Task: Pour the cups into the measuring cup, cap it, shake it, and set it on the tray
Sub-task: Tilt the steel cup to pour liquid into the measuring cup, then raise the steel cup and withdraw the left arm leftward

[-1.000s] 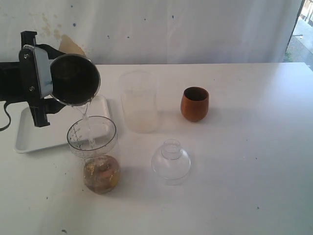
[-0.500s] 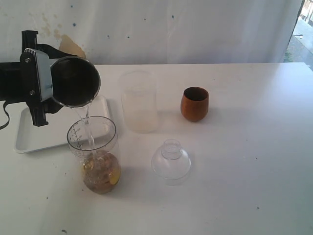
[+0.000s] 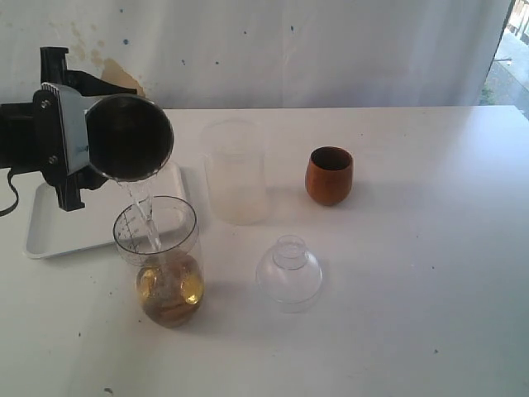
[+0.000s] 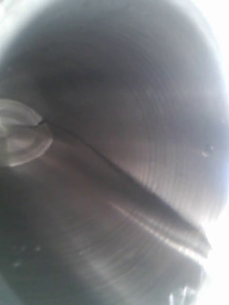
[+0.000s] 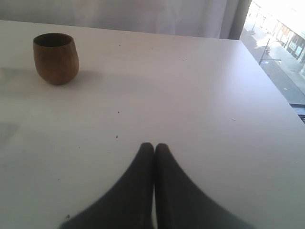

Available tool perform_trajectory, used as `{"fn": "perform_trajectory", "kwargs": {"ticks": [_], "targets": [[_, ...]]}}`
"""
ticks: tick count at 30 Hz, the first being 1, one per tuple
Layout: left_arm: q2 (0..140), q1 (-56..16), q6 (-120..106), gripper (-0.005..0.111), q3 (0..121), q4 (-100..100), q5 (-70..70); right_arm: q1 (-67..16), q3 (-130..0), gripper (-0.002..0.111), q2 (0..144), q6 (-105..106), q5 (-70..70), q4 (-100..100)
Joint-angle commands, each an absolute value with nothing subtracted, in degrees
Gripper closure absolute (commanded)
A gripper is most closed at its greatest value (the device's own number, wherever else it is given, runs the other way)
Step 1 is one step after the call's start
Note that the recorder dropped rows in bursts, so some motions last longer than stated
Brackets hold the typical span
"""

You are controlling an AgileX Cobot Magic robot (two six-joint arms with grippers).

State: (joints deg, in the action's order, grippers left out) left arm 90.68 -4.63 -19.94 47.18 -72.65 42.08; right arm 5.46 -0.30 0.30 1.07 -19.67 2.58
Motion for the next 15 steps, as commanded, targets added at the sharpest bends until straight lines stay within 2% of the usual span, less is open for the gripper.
{"fn": "perform_trajectory", "kwargs": {"ticks": [1, 7, 15], "targets": [[89.59, -4.74, -18.32, 0.107, 47.78, -70.25, 43.8, 5.73, 0.0, 0.108, 0.0, 0.77, -19.74, 2.8], [89.59, -4.74, -1.52, 0.107, 47.78, -70.25, 45.09, 5.73, 0.0, 0.108, 0.0, 0.77, -19.74, 2.8], [89.59, -4.74, 41.79, 0.107, 47.78, -69.69, 43.4, 5.73, 0.0, 0.108, 0.0, 0.77, -19.74, 2.8]]}}
